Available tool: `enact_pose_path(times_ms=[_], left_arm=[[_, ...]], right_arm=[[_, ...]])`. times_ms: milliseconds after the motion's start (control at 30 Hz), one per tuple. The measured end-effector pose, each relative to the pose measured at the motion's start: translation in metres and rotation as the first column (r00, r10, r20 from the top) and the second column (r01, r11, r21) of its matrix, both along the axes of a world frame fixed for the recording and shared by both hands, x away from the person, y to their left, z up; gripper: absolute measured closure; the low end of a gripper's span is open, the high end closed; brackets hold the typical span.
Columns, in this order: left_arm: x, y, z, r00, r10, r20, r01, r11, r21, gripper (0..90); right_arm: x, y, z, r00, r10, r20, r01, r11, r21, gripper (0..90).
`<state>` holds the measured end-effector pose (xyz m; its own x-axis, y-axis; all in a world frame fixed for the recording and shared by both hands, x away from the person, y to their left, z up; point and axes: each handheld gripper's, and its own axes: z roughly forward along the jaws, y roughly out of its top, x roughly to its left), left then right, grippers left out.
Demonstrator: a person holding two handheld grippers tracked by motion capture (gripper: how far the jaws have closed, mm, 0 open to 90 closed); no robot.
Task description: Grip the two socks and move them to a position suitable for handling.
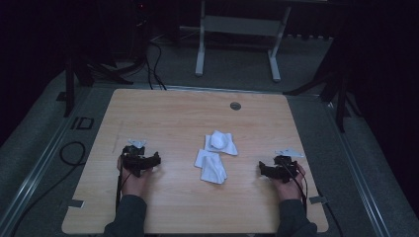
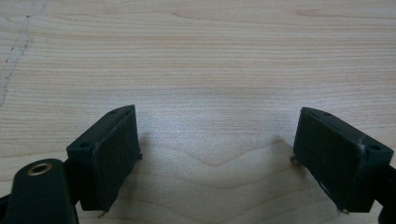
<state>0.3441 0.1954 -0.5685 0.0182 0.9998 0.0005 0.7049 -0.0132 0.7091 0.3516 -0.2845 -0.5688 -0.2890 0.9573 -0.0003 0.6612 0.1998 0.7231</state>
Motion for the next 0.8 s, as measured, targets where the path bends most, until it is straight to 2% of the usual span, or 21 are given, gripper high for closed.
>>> enact_pose_path(times_ms=[367, 400, 500, 600, 633, 700, 733, 767, 800], left_arm=[[0.000, 0.000, 0.000, 1.0000, -0.002, 0.000, 0.002, 1.0000, 0.000, 14.2], [0.000, 0.000, 0.000, 1.0000, -0.001, 0.000, 0.001, 1.0000, 0.000, 14.2], [0.000, 0.000, 0.000, 1.0000, -0.002, 0.000, 0.002, 1.0000, 0.000, 14.2], [0.000, 0.000, 0.000, 1.0000, -0.005, 0.000, 0.005, 1.0000, 0.000, 14.2], [0.000, 0.000, 0.000, 1.0000, -0.006, 0.001, 0.006, 1.0000, -0.001, 14.2], [0.000, 0.000, 0.000, 1.0000, -0.007, 0.000, 0.007, 1.0000, 0.000, 14.2], [0.000, 0.000, 0.000, 1.0000, -0.007, 0.000, 0.007, 1.0000, 0.000, 14.2], [0.000, 0.000, 0.000, 1.0000, -0.007, 0.000, 0.007, 1.0000, -0.001, 14.2], [0.000, 0.000, 0.000, 1.0000, -0.007, 0.000, 0.007, 1.0000, -0.001, 14.2]], right_arm=[[-0.004, -0.001, 0.001, 0.9999, -0.015, 0.004, 0.015, 1.000, 0.000, 16.4], [-0.006, -0.001, 0.003, 0.9999, -0.013, -0.002, 0.013, 1.000, 0.001, 24.6], [-0.007, -0.001, 0.005, 1.0000, 0.004, -0.003, -0.004, 1.000, -0.004, 37.9], [-0.008, 0.000, 0.006, 0.9999, 0.013, -0.002, -0.013, 1.000, -0.004, 45.7], [-0.009, 0.000, 0.007, 0.9998, 0.020, -0.005, -0.020, 1.000, -0.005, 53.6], [-0.010, 0.000, 0.008, 0.9997, 0.022, -0.007, -0.022, 1.000, -0.006, 56.5], [-0.011, 0.001, 0.008, 0.9996, 0.026, -0.008, -0.026, 1.000, -0.003, 61.2], [-0.013, 0.001, 0.010, 0.9986, 0.053, -0.007, -0.053, 0.999, 0.013, 71.5], [-0.013, 0.001, 0.010, 0.9986, 0.053, -0.007, -0.053, 0.999, 0.013, 71.5]])
